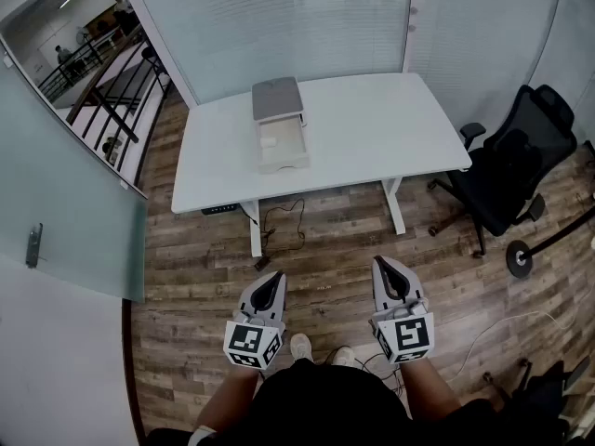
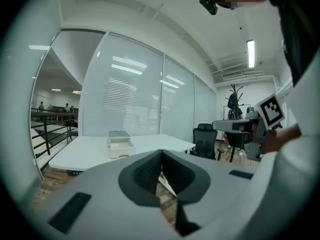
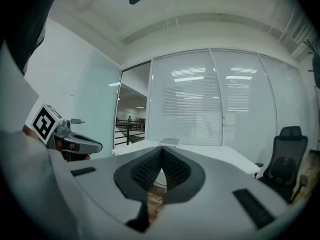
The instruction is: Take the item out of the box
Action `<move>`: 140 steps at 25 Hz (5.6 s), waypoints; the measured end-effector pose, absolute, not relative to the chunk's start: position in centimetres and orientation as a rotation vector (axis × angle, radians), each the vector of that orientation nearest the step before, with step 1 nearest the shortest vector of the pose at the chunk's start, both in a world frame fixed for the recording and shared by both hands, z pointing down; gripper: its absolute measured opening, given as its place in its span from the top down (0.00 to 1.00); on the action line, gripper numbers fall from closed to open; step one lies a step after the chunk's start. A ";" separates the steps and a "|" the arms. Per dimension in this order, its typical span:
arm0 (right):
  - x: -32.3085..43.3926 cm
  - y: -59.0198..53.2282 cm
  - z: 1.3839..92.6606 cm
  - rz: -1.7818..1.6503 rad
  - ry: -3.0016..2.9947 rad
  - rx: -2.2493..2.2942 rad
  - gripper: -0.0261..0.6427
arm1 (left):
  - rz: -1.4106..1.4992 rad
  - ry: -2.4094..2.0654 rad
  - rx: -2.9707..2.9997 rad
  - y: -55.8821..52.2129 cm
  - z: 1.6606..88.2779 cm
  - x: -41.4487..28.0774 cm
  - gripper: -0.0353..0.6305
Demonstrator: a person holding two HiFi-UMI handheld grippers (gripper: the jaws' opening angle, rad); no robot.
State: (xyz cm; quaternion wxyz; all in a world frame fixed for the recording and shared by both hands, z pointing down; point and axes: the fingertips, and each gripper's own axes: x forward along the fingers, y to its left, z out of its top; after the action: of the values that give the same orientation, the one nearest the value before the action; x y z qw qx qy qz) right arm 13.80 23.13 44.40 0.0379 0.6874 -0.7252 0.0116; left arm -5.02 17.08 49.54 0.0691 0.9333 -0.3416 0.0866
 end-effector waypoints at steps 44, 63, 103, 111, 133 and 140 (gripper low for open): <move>7.4 8.4 44.3 0.052 -2.208 2.136 0.95 | 0.225 -1.009 2.820 3.3 50.6 -12.1 0.93; 13.4 -5.5 45.5 0.075 -2.397 1.933 0.95 | 0.259 -1.162 2.755 -7.8 50.0 -5.5 0.93; 7.1 -26.9 56.8 0.124 -2.273 1.175 0.74 | 0.331 -1.311 2.602 -24.4 53.9 -9.1 0.93; 6.3 -29.4 61.4 0.088 -2.132 0.937 0.64 | 0.346 -1.284 2.585 -25.4 54.9 -9.1 0.93; 2.9 -32.1 70.7 -0.128 -1.837 0.542 0.64 | 0.353 -1.355 2.488 -26.4 56.8 -13.3 0.93; 3.0 -32.5 70.7 -0.165 -1.805 0.535 0.70 | 0.340 -1.350 2.494 -26.6 56.9 -13.6 0.93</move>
State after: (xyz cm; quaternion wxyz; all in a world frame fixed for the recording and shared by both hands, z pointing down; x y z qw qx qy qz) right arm 2.95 -32.49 70.74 0.5857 0.2293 -0.7742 -0.0706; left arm -13.58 -26.63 56.90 0.1421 0.8643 -0.4679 0.1179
